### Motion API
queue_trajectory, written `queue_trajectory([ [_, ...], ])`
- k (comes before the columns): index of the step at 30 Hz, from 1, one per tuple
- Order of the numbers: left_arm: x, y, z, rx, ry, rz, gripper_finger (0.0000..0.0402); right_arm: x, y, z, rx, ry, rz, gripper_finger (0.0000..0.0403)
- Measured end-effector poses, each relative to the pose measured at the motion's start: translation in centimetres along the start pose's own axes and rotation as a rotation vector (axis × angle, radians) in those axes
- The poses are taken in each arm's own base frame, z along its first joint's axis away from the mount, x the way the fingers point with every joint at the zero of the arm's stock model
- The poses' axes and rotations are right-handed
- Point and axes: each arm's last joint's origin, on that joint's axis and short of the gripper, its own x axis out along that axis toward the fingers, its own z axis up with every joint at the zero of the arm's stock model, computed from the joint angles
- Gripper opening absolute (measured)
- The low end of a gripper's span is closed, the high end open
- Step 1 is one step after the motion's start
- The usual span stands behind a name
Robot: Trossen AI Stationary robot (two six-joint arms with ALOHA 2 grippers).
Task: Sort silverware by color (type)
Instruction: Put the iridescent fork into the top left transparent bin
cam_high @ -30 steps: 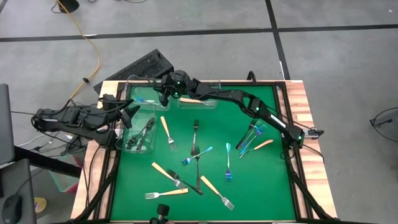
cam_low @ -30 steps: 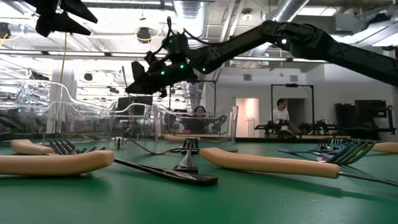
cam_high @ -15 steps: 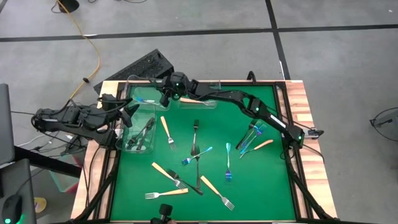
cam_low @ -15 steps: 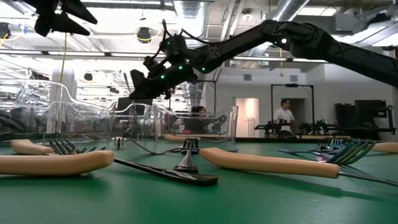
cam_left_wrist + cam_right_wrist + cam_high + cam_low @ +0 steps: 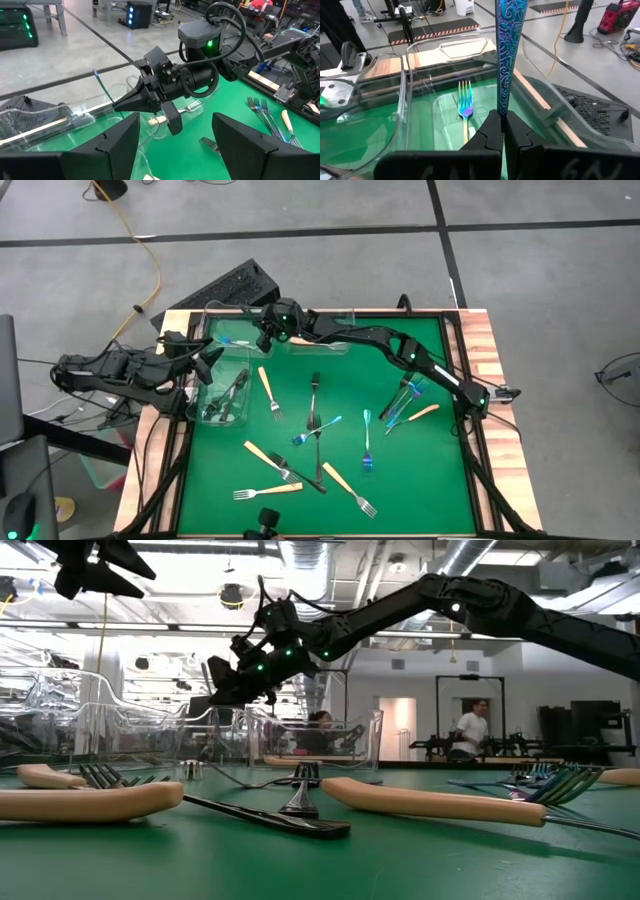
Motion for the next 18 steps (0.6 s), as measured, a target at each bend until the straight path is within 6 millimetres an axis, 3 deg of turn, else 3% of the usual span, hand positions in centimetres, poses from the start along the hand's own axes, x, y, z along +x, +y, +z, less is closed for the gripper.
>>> queue_trajectory([
  [6,0.0,0.0,0.0,0.005,0.003,0.002,0.0234,0.7,0.3,-1.3,0.01,0.028,0.001,0.0009],
  [18,0.0,0.2,-0.2,0.025,0.017,0.012,0.0234,0.7,0.2,-1.4,0.028,0.023,0.003,0.0023],
])
